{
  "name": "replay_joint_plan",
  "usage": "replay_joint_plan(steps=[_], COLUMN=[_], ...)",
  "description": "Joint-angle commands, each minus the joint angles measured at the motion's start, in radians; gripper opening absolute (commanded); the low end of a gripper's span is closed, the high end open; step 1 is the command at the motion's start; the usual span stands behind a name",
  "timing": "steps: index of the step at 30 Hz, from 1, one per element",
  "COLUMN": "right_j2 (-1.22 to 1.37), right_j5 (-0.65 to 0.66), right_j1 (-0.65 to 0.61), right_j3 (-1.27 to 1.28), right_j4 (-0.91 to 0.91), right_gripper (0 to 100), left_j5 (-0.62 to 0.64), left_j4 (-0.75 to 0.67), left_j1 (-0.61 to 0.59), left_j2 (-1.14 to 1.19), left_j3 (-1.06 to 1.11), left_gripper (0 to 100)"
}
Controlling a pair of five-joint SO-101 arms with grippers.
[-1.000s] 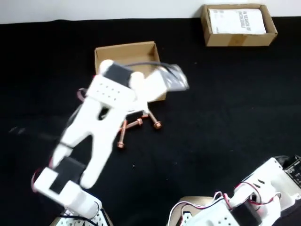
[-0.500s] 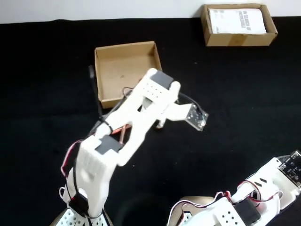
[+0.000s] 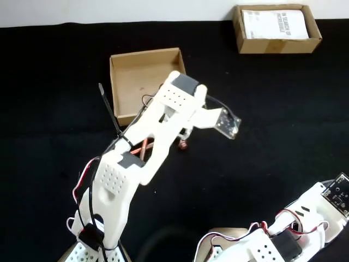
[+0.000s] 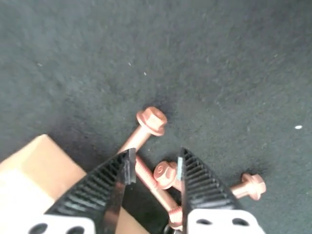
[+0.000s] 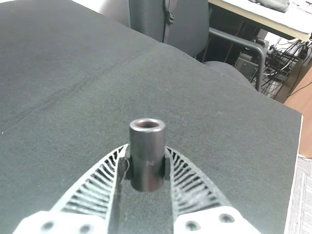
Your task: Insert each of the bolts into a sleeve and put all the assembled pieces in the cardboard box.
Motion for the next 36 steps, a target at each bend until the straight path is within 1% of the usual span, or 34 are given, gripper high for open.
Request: replay_joint_plan(steps=[1,10,13,17,20,24,27,30,33,36], right_j2=[-0.012,-0.012,-0.012,-0.012,-0.030,-0.030,-0.028,-0.028,-0.027,-0.027], right_j5=[0.009,0.009,0.009,0.009,0.011,0.011,0.009,0.009,0.009,0.002], right_j1=[0.008,0.002,0.004,0.008,0.008,0.001,0.001,0.001,-0.004,-0.036], right_j3=[0.024,0.025,0.024,0.021,0.022,0.033,0.035,0.035,0.035,0.036], right_j4=[-0.022,-0.021,-0.021,-0.021,-0.021,-0.021,-0.021,-0.021,-0.019,-0.005], right_gripper=[0.7,0.7,0.7,0.7,0.7,0.7,0.7,0.7,0.7,0.7], left_j5=[-0.259,-0.261,-0.259,-0.259,-0.259,-0.259,-0.252,-0.132,-0.003,0.143], left_j4=[-0.002,0.009,0.032,0.055,0.057,0.068,0.068,0.089,0.095,0.095], left_j1=[-0.036,-0.030,-0.021,-0.005,-0.007,0.002,0.021,0.044,0.073,0.102], left_j2=[0.031,0.239,0.282,0.329,0.372,0.409,0.401,0.346,0.242,0.139], left_j3=[-0.082,-0.377,-0.424,-0.433,-0.433,-0.438,-0.440,-0.441,-0.437,-0.438], left_gripper=[16,16,16,16,11,0,1,1,1,1])
